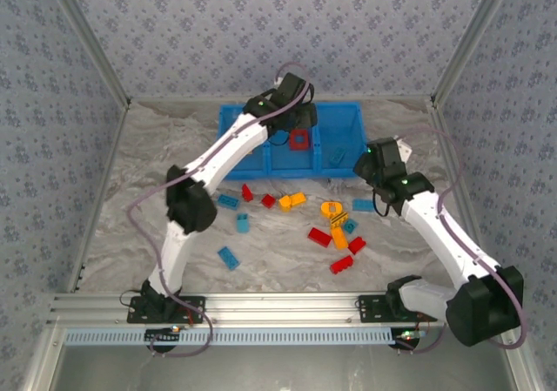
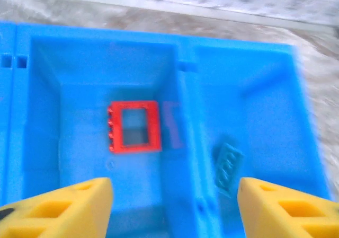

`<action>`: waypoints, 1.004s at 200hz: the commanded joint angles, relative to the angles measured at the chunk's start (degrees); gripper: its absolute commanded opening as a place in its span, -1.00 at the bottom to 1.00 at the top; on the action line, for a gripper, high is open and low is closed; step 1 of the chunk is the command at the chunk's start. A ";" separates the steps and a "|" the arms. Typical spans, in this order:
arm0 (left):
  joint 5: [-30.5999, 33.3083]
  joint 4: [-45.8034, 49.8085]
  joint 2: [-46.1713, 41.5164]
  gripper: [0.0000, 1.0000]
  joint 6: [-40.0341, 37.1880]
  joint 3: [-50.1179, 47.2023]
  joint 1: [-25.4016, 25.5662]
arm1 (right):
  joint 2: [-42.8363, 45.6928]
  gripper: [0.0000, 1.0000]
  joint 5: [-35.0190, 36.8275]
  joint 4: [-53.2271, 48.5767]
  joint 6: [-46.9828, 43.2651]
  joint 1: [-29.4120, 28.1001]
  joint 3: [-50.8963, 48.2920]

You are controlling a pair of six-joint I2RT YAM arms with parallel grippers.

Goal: Sort the legos into containers by color

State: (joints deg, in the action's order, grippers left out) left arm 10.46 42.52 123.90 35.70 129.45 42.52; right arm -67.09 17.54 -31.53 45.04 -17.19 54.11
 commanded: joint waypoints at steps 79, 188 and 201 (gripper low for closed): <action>-16.75 -23.84 -47.12 0.94 -12.69 -62.63 15.24 | -17.72 0.50 -16.20 -6.98 34.25 8.74 0.46; -11.47 -21.21 -52.63 0.89 -9.52 -67.21 18.70 | -27.31 0.31 -20.48 -0.69 42.71 8.59 -2.13; -11.23 -21.14 -53.03 0.89 -9.51 -67.19 18.65 | -28.21 0.20 -20.47 -0.10 42.92 8.50 -2.34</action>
State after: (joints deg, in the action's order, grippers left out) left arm -2.04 21.21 72.40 25.56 61.36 60.88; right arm -93.30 -2.11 -32.73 85.67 -8.75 52.64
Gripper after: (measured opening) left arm 0.944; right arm 0.640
